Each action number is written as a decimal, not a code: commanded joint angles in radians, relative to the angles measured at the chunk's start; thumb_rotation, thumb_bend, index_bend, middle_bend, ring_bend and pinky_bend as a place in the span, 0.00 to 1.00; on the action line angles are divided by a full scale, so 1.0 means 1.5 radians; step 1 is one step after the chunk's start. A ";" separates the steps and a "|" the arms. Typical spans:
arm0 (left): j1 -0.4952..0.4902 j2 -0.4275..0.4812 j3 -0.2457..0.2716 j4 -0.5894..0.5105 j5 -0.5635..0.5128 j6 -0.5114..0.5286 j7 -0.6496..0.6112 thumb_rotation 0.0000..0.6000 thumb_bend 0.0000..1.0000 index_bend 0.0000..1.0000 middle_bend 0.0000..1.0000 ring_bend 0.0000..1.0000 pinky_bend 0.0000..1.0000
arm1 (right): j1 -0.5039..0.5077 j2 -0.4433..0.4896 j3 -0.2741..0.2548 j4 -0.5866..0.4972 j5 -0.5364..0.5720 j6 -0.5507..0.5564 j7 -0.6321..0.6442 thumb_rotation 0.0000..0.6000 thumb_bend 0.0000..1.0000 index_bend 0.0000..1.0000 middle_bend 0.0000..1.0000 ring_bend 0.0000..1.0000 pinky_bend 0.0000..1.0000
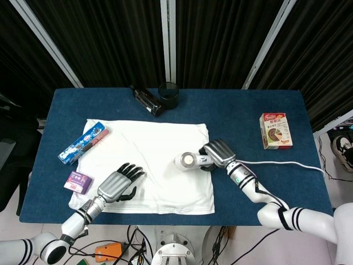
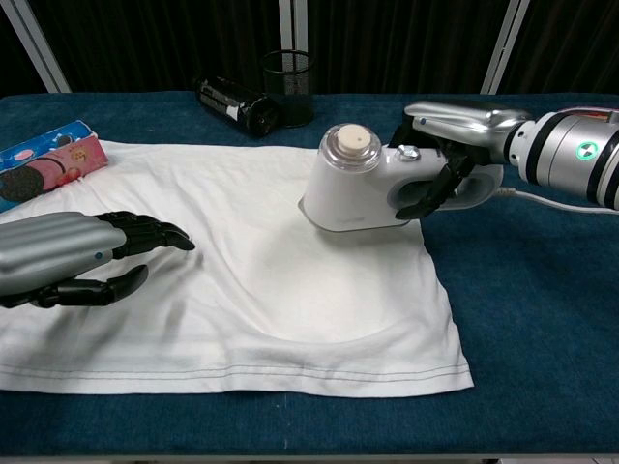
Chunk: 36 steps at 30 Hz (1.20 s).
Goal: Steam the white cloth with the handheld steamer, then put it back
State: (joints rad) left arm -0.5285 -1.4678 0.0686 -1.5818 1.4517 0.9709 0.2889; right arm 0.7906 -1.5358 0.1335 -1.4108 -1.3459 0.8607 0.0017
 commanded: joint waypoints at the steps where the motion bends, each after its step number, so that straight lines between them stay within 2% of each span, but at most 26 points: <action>1: 0.000 0.000 0.000 0.000 -0.001 -0.001 0.001 0.00 0.51 0.10 0.04 0.00 0.00 | 0.011 -0.021 -0.006 -0.007 -0.012 -0.009 0.007 1.00 0.57 0.96 0.79 0.88 0.80; 11: -0.001 -0.001 0.000 0.000 -0.004 -0.003 0.004 0.00 0.51 0.10 0.04 0.00 0.00 | 0.048 -0.102 0.018 0.072 0.058 -0.061 -0.052 1.00 0.57 0.97 0.79 0.89 0.81; 20: -0.003 -0.001 0.000 -0.002 -0.001 -0.002 0.003 0.00 0.51 0.10 0.04 0.00 0.00 | 0.061 -0.120 0.047 0.125 0.150 -0.069 -0.133 1.00 0.57 0.97 0.80 0.89 0.81; 29: 0.000 0.003 0.003 -0.009 0.006 0.007 0.009 0.00 0.51 0.10 0.04 0.00 0.00 | 0.051 -0.098 0.070 0.154 0.222 -0.064 -0.149 1.00 0.57 0.97 0.80 0.89 0.81; 36: 0.007 0.020 -0.001 -0.028 0.023 0.036 0.003 0.00 0.51 0.10 0.04 0.00 0.00 | -0.001 -0.013 0.068 0.086 0.196 -0.031 -0.086 1.00 0.57 0.97 0.80 0.89 0.81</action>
State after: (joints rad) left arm -0.5211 -1.4420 0.0690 -1.6189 1.4816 1.0189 0.2967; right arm 0.8206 -1.5990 0.2402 -1.2418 -1.0324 0.7935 -0.1618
